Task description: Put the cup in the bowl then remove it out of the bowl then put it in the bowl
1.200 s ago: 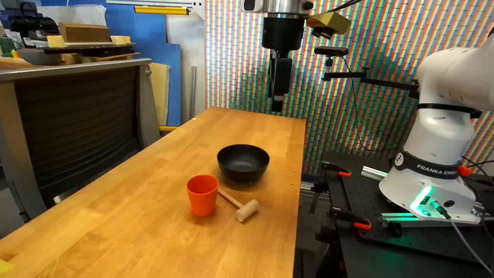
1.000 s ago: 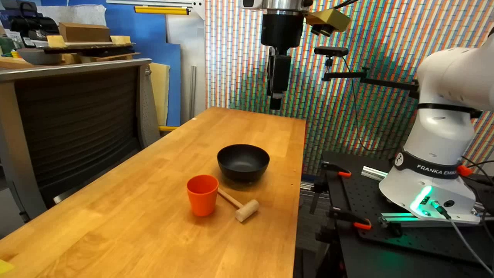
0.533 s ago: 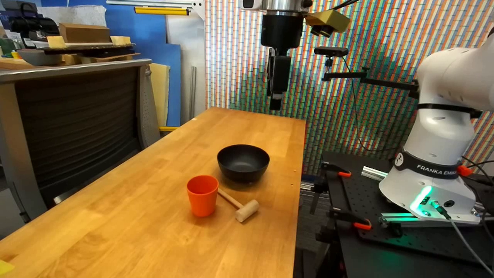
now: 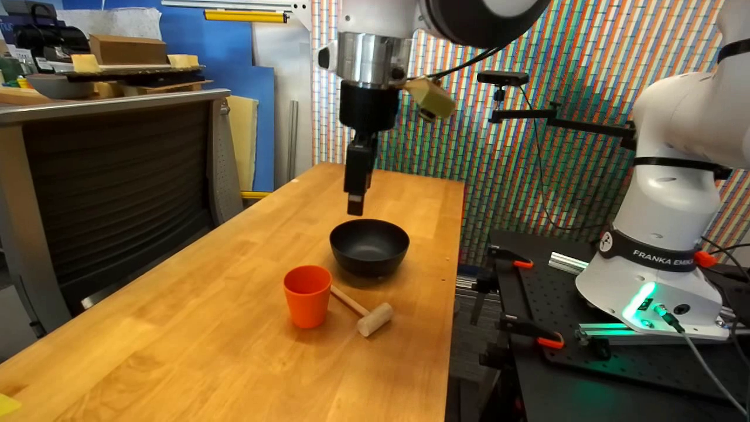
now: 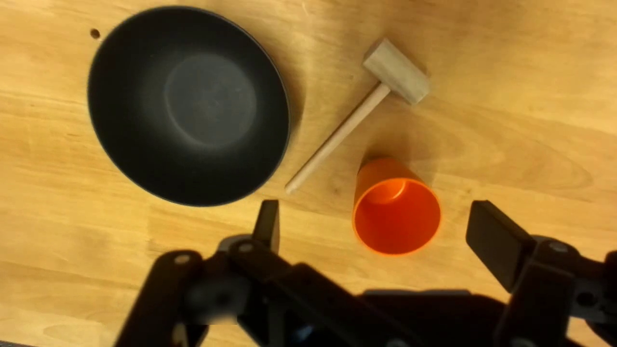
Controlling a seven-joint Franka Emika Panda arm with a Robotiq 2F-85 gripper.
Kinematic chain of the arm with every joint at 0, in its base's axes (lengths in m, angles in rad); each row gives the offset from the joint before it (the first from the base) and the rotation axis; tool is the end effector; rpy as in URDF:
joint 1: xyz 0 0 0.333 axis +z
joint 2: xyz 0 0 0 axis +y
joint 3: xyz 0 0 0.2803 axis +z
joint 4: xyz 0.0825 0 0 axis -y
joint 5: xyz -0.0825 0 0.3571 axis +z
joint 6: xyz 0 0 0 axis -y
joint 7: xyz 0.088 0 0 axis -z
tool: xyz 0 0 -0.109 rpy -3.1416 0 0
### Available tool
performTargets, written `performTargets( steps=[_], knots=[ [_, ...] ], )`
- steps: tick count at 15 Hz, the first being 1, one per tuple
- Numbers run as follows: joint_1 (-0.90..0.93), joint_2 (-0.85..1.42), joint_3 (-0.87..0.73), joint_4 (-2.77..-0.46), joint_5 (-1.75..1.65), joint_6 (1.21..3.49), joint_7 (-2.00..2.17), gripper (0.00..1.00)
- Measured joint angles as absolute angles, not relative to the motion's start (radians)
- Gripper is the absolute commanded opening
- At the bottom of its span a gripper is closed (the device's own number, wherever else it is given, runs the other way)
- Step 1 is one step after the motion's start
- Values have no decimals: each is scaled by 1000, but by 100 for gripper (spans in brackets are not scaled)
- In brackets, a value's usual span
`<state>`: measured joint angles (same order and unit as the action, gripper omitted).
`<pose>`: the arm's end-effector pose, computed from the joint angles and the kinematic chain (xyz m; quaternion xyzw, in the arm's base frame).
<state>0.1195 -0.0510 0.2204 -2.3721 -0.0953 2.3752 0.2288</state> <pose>0.4524 0.1586 0.3294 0.9949 0.0888 0.0362 0.0306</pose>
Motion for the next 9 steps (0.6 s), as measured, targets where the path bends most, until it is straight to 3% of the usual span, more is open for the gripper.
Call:
performTargets(
  steps=[8,9],
  knots=[
    [178,334,147,-2108,-205,2430,401,100],
    [185,363,137,-2088,-202,2430,405,75]
  ],
)
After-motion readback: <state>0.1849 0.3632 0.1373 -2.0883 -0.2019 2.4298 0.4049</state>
